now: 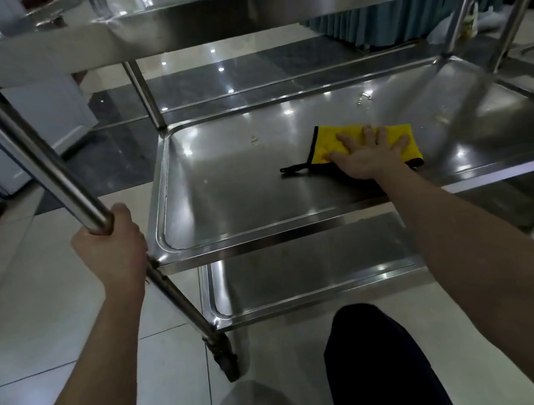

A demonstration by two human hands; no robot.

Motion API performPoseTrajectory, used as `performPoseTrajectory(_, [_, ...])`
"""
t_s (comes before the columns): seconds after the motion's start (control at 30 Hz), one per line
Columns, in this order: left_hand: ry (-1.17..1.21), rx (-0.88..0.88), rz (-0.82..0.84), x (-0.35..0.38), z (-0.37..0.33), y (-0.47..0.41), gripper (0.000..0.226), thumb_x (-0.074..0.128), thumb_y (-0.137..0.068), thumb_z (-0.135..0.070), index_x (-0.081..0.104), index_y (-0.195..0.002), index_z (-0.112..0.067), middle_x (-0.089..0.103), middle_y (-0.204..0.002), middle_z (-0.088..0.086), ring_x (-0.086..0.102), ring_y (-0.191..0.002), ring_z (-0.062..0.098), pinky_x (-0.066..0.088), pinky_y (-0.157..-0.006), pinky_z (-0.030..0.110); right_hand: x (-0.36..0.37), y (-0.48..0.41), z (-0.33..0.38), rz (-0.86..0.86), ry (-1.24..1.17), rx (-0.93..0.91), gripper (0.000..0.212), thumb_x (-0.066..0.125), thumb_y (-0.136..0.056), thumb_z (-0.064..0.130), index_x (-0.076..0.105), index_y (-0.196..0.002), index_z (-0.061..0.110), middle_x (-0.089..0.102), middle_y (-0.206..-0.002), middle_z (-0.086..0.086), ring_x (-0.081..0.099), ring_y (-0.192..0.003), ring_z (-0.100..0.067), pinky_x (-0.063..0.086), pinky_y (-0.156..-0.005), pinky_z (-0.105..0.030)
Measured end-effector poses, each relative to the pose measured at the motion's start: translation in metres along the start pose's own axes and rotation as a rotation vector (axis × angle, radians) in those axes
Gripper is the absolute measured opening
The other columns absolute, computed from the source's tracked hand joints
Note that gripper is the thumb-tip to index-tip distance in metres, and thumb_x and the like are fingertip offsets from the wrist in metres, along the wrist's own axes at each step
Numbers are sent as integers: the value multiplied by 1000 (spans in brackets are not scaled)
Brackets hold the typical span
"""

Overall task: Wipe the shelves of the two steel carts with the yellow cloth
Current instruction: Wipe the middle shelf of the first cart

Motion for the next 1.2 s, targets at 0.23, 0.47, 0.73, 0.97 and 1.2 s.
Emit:
performPoseTrajectory(0.23, [-6, 28, 2, 1, -5, 5, 37, 66, -90, -24, 42, -66, -11, 35, -60, 11, 35, -45, 18, 31, -44, 29, 38, 25, 220, -8, 52, -278, 89, 20, -92, 90, 10, -170, 47, -11, -179, -16, -14, -162, -48, -15, -114, -84])
performPoseTrajectory(0.47, [-88, -5, -23, -4, -5, 0, 45, 68, -86, -30, 40, -52, -25, 36, -59, 14, 41, -54, 25, 38, -47, 47, 89, 118, 349, 24, 84, -602, 75, 17, -99, 81, 8, -168, 53, -10, -180, -6, -15, -164, -38, -22, -115, -78])
performPoseTrajectory(0.73, [-99, -35, 43, -1, -9, 2, 44, 69, -85, -39, 44, -50, -29, 37, -57, 8, 42, -55, 22, 40, -55, 43, 65, 119, 234, 92, 82, -649, 61, 21, -107, 69, 7, -165, 60, -11, -179, 15, -12, -166, -17, -12, -129, -62])
performPoseTrajectory(0.97, [-260, 121, -118, -32, -28, 33, 53, 85, -80, -49, 48, -108, -22, 57, -93, -8, 61, -78, 4, 55, -83, 41, 28, 83, 83, -23, 99, -409, 68, 14, -99, 83, 4, -163, 63, -6, -179, 16, -8, -166, -15, -5, -131, -58])
performPoseTrajectory(1.2, [-612, 732, 394, 92, -49, 155, 27, 57, -105, -28, 64, -120, -8, 63, -116, 7, 58, -111, 34, 47, -98, 49, 26, 87, 94, -67, 77, -380, 69, 16, -98, 81, 7, -164, 61, -3, -180, 15, -5, -166, -16, -4, -130, -61])
Point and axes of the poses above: each hand's wrist, its own y-axis away from the middle knuckle, its own x-axis out of the palm, z = x × y, the point moved 10 cm from there along -y, towards the middle knuckle
